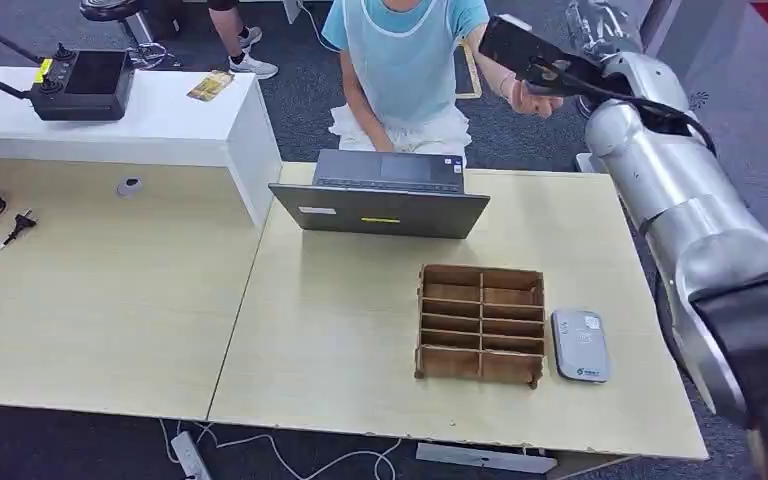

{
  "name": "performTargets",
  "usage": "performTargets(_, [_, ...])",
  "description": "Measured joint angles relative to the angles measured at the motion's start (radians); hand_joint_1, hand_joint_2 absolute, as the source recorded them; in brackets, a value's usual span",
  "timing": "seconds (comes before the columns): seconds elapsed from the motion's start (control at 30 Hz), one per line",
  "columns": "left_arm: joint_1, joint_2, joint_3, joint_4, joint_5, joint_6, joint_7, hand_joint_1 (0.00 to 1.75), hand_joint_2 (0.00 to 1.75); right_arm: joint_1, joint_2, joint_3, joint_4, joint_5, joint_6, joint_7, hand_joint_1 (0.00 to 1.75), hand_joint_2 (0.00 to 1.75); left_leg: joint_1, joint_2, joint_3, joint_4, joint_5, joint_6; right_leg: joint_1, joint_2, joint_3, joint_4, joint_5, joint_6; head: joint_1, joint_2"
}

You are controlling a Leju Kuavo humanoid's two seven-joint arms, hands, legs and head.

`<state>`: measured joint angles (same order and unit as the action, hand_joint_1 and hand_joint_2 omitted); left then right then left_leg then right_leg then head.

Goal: Pass the card to the sensor for recognition and then transmit it.

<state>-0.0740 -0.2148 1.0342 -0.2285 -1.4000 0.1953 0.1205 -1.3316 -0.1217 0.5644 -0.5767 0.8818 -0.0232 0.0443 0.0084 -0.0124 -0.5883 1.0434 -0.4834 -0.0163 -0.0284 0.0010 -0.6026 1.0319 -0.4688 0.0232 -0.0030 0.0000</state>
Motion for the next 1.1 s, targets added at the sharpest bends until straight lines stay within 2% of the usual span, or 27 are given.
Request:
performTargets(0.13, [0.0,0.0,0.0,0.0,0.007,0.001,-0.003,0.0,0.0,0.01,-0.028,-0.065,-0.047,-0.066,-0.017,-0.037,0.0,1.75,0.0,0.0,0.0,0.0,0.0,0.0,0.0,0.0,0.0,0.0,0.0,0.0,0.0,0.0])
performTargets(0.27, [0.001,0.0,0.0,0.0,0.015,0.003,-0.006,0.0,0.0,0.034,-0.057,-0.138,-0.104,-0.149,-0.006,-0.074,0.0,1.75,0.0,0.0,0.0,0.0,0.0,0.0,0.0,0.0,0.0,0.0,0.0,0.0,0.0,0.0])
performTargets(0.47, [0.001,0.0,0.003,0.0,0.031,0.011,-0.013,0.0,0.0,0.108,-0.082,-0.284,-0.206,-0.434,0.146,-0.155,0.0,1.75,0.0,0.0,0.0,0.0,0.0,0.0,0.0,0.0,0.0,0.0,0.0,0.0,0.0,0.0])
performTargets(0.6, [0.003,0.0,0.004,0.0,0.036,0.012,-0.013,0.0,0.0,0.166,-0.104,-0.34,-0.269,-0.557,0.214,-0.19,0.0,1.75,0.0,-0.001,0.0,0.0,0.0,0.0,0.0,0.0,0.0,0.0,0.0,0.0,0.0,0.0])
performTargets(0.73, [0.003,0.0,0.005,0.0,0.04,0.016,-0.013,0.0,0.0,0.227,-0.132,-0.387,-0.334,-0.7,0.283,-0.209,0.0,1.75,0.0,0.0,0.0,0.0,0.0,0.0,0.0,0.0,0.0,0.0,0.0,0.0,0.0,0.0])
performTargets(0.9, [0.003,0.0,0.006,0.0,0.042,0.021,-0.013,0.0,0.0,0.296,-0.158,-0.427,-0.393,-0.885,0.357,-0.197,0.0,1.75,0.0,0.0,0.0,0.0,0.0,0.0,0.0,0.0,0.0,-0.001,0.0,0.0,0.0,0.0])
performTargets(0.93, [0.003,0.0,0.007,0.0,0.044,0.022,-0.013,0.0,0.0,0.308,-0.163,-0.431,-0.402,-0.912,0.364,-0.192,0.0,0.0,0.0,0.0,0.0,0.0,0.0,0.0,0.0,0.0,0.0,-0.001,0.0,0.0,0.0,0.0])
performTargets(1.1, [0.003,-0.001,0.014,0.0,0.052,0.024,-0.013,0.0,0.0,0.373,-0.196,-0.441,-0.464,-1.016,0.379,-0.184,0.0,0.0,0.0,0.0,0.0,0.0,0.0,0.0,0.0,0.0,0.0,-0.001,0.0,0.0,0.0,0.0])
